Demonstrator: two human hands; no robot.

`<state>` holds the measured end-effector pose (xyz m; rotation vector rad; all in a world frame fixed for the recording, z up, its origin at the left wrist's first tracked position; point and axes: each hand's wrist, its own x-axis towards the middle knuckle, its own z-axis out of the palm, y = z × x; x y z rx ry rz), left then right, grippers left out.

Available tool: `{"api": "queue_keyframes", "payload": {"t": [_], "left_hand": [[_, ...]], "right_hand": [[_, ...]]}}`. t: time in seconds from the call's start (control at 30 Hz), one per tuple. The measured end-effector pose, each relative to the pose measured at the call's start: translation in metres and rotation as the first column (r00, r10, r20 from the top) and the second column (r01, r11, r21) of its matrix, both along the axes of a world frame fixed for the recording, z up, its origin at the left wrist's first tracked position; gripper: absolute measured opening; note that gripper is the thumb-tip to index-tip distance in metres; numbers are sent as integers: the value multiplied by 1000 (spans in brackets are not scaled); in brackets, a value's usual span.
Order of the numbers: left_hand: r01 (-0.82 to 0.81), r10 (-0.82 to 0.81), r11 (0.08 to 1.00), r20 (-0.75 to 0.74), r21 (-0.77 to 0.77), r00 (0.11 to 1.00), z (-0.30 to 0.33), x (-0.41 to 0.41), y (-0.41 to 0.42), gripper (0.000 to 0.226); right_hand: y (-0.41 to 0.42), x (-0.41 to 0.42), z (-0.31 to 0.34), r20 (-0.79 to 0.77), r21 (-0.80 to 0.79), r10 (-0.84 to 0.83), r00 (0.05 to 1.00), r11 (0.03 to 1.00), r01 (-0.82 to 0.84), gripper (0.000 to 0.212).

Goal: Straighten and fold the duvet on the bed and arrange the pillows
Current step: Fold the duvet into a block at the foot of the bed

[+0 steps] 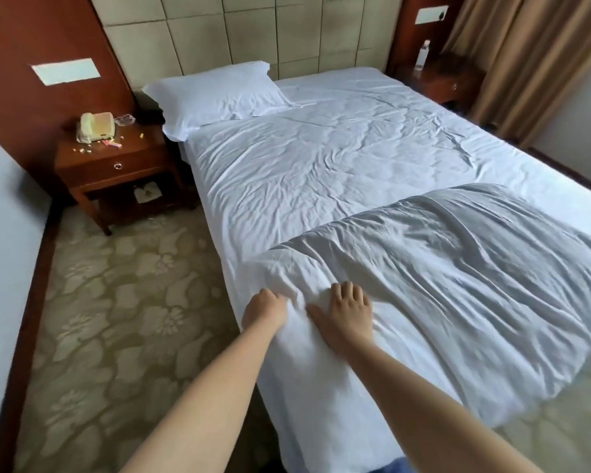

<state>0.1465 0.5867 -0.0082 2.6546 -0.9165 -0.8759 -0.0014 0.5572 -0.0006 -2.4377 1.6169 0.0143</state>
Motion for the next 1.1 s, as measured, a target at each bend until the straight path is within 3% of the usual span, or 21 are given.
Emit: {"api": "queue_keyframes", "payload": {"t": [0.17, 0.23, 0.3, 0.37, 0.47, 0.53, 0.6, 0.67, 0.77, 0.83, 1.0, 1.1], "left_hand": [[60, -34, 990, -192, 131, 981, 0, -6, 22, 75], [138, -96, 981, -271, 139, 958, 3, -14, 28, 66], [207, -184, 977, -288, 48, 940, 2, -20, 33, 48], [203, -211, 978, -241, -55, 947, 1, -23, 37, 44], [37, -108, 952, -221, -303, 969, 15, -20, 44, 41], [-147, -5, 863, -300, -484, 954, 31, -13, 54, 37], [-256, 38, 787, -369, -561, 928, 39, -11, 73, 35], [-281, 59, 800, -396, -530, 916, 29, -20, 94, 37], [-383, 166, 842, -495, -379, 853, 0, -48, 118, 32], [-393, 187, 871, -540, -296, 821, -8, -69, 127, 33], [-397, 235, 912, -655, -109, 719, -11, -103, 151, 59], [-336, 188, 933, -621, -129, 761, -16, -115, 164, 51]], "right_hand": [[27, -10, 7, -34, 24, -106, 994, 994, 107, 43], [39, -17, 6, -93, 48, -86, 992, 995, 90, 34], [47, -24, 6, -134, 76, -51, 990, 995, 62, 30], [49, -28, 11, -61, 126, -64, 996, 989, 71, 29], [44, -22, 35, 112, 199, -109, 988, 976, 86, 30], [44, -15, 57, 217, 163, -70, 974, 986, 35, 28], [52, -21, 66, 299, 134, -20, 954, 991, -21, 23], [65, -35, 49, 285, 181, 24, 958, 980, -79, 21], [93, -60, 6, 122, 257, 165, 979, 947, -192, 25], [105, -73, -5, 90, 160, 241, 966, 954, -253, 30], [121, -97, -19, 80, -195, 139, 987, 973, -122, 49], [126, -101, -31, 9, -195, 138, 990, 972, -134, 44]]}}
